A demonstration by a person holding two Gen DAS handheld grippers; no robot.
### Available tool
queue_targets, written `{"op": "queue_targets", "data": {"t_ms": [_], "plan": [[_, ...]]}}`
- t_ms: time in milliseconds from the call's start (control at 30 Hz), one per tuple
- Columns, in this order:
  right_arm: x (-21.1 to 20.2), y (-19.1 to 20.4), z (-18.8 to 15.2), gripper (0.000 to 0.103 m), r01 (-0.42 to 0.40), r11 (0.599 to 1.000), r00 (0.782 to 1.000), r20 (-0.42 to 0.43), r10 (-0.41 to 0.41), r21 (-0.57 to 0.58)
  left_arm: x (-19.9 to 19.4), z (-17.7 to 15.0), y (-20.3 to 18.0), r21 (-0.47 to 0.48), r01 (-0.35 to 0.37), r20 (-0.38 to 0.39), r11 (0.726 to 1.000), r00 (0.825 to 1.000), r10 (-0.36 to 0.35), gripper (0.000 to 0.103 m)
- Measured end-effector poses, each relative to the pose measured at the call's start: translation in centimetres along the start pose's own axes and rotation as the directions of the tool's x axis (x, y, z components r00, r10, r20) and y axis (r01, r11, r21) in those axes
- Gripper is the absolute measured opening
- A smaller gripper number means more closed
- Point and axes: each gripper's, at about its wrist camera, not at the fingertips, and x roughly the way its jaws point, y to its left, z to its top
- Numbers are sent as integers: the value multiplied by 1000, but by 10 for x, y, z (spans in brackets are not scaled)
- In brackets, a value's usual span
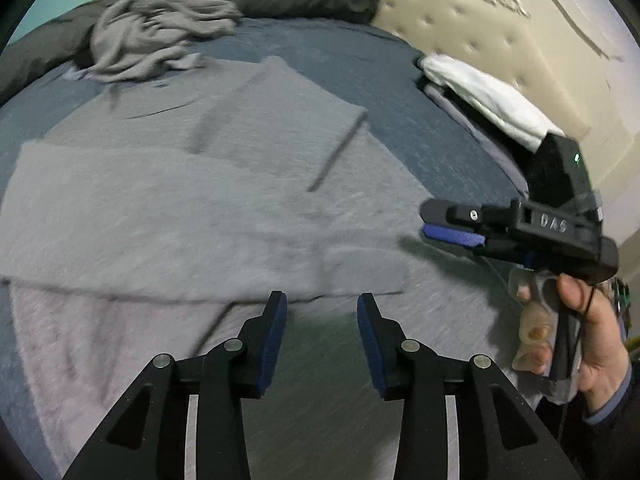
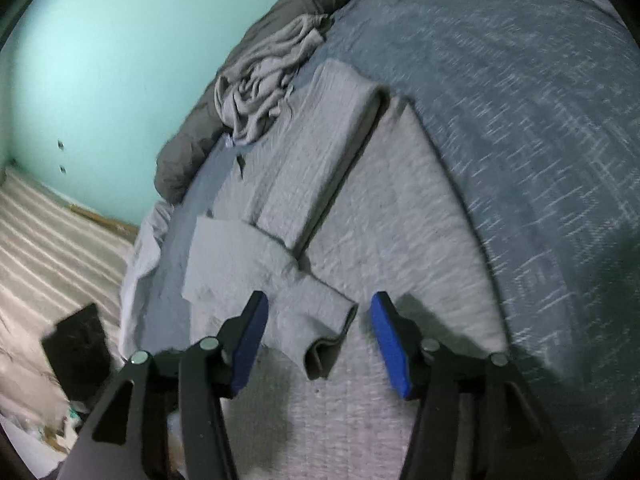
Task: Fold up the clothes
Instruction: 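Carry the sleeve cuff with the left tool across the sweater body, release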
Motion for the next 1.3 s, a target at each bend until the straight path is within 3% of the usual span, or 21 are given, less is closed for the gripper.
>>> {"op": "queue_targets", "data": {"t_ms": [333, 600, 633, 767, 800, 867, 1133, 1300], "plan": [[23, 11, -12, 60, 116, 992, 989, -81, -120, -52, -27, -28, 96, -186, -130, 4, 974, 991, 133, 40], [22, 16, -22, 60, 111, 993, 987, -109, -115, -44, -25, -47, 130, -243, -165, -5, 956, 986, 169, 40], [24, 16, -23, 58, 110, 993, 988, -108, -113, -40, -24, -49, 131, -247, -164, -7, 955, 986, 167, 40], [32, 19, -24, 18, 117, 992, 986, -114, -123, -56, -20, -52, 131, -249, -159, -7, 955, 987, 163, 40], [34, 20, -25, 15, 115, 991, 986, -112, -121, -62, -18, -53, 131, -249, -158, -7, 955, 987, 162, 40], [32, 21, -26, 8, 103, 993, 990, -93, -109, -66, -16, -53, 132, -256, -155, -5, 954, 987, 159, 40], [-33, 58, -21, 6, 13, 991, 995, 95, 0, -131, -11, -56, 131, -240, -153, -8, 959, 988, 156, 40], [-76, 79, -27, 6, 55, 978, 982, 188, -16, -201, -12, -59, 133, -261, -135, -8, 956, 990, 138, 40]]}}
